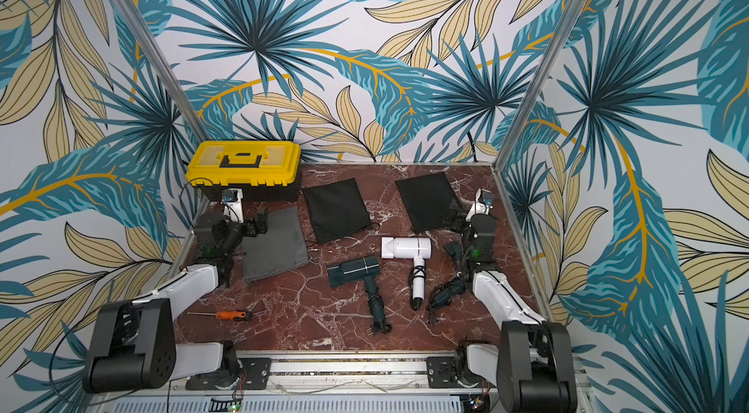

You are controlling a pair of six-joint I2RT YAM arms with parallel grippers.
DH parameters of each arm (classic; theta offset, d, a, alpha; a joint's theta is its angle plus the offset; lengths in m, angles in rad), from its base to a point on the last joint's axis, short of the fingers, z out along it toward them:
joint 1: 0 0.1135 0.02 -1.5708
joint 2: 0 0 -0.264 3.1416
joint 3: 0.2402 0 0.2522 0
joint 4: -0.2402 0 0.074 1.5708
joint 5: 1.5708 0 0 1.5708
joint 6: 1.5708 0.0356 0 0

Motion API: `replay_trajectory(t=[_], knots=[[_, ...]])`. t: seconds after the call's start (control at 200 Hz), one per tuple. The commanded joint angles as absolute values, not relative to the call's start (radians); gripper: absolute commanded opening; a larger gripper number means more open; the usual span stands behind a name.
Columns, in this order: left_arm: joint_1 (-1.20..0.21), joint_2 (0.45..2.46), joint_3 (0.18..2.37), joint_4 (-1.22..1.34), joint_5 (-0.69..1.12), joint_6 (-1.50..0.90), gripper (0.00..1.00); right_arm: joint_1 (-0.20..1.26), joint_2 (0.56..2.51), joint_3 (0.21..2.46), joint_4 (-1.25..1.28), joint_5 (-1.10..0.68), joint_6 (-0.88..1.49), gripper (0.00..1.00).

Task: Pack away hair dryers
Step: Pick up the hair dryer from the center of the board.

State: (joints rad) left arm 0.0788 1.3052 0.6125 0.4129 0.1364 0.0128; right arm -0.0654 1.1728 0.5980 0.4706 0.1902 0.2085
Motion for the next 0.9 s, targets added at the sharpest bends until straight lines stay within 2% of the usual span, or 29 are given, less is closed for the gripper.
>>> replay_trajectory(t=[0.0, 0.09, 0.165, 0.215, 0.29, 0.365, 0.476, 0.671, 0.896], knots=[[0.074, 1.267, 0.786, 0.036, 0.095, 0.069, 0.99, -0.06, 1.126, 0.701, 0.044, 0.223, 0.457, 0.99], [0.074, 1.22, 0.878, -0.14, 0.104, 0.106, 0.99, -0.06, 1.085, 0.77, -0.109, 0.12, 0.532, 0.99], [0.074, 1.18, 0.924, -0.233, 0.124, 0.128, 1.0, -0.06, 1.028, 0.744, -0.095, -0.041, 0.549, 0.99], [0.072, 1.163, 0.953, -0.307, 0.142, 0.142, 0.99, -0.06, 0.994, 0.704, -0.041, -0.096, 0.583, 0.99], [0.07, 1.158, 1.007, -0.41, 0.176, 0.146, 0.99, -0.058, 0.971, 0.714, -0.122, -0.136, 0.603, 0.99], [0.07, 1.172, 1.073, -0.525, 0.241, 0.173, 0.99, -0.05, 0.958, 0.723, -0.204, -0.17, 0.595, 0.93], [0.066, 1.227, 1.178, -0.668, 0.321, 0.166, 1.0, 0.0, 0.95, 0.734, -0.318, -0.253, 0.557, 0.79], [0.039, 1.285, 1.274, -0.745, 0.361, 0.138, 0.99, 0.233, 0.975, 0.799, -0.523, -0.144, 0.544, 0.78], [0.004, 1.255, 1.288, -0.78, 0.413, 0.19, 0.99, 0.385, 1.003, 0.784, -0.608, -0.124, 0.607, 0.72]])
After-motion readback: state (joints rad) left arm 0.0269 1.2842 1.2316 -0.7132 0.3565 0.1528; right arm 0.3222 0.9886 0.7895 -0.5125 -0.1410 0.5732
